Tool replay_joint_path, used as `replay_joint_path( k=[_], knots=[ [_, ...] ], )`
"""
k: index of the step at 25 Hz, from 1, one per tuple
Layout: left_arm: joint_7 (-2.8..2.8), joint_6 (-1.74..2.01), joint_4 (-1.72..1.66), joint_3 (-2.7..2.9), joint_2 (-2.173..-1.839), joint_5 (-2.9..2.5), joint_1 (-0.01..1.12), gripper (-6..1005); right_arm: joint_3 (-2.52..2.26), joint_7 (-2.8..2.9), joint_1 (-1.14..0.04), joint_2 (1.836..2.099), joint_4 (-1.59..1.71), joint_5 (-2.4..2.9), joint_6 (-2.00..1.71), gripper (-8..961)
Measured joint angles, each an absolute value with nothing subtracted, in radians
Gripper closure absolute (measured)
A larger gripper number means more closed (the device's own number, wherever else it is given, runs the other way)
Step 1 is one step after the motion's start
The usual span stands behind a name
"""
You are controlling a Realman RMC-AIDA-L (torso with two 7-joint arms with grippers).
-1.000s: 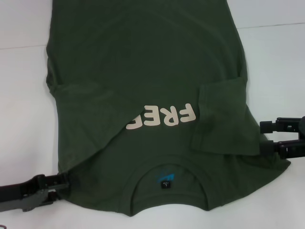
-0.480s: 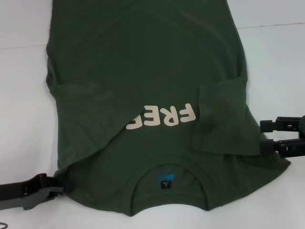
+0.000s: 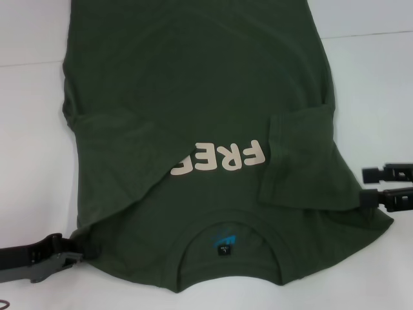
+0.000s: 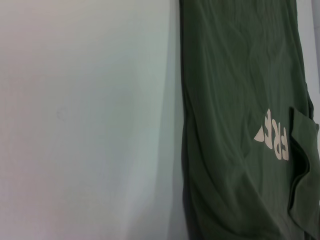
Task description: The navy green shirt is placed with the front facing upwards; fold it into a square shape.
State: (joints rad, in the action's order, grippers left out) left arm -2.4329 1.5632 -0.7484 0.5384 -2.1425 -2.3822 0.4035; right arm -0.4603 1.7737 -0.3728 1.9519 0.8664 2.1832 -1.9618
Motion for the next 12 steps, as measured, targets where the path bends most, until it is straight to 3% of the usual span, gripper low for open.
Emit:
replay_joint_path(
  k=[9, 12],
  knots=[
    [-2.432, 1.563, -0.752, 0.535, -2.14, -2.382, 0.407, 979, -0.465, 2.067, -0.384, 1.886, 0.858, 2.35, -1.833, 55],
    [-2.431, 1.563, -0.753, 0.533, -2.14, -2.382, 0.407, 979, -0.469, 2.117, -0.41, 1.884, 0.849, 2.437, -1.804, 55]
  ],
)
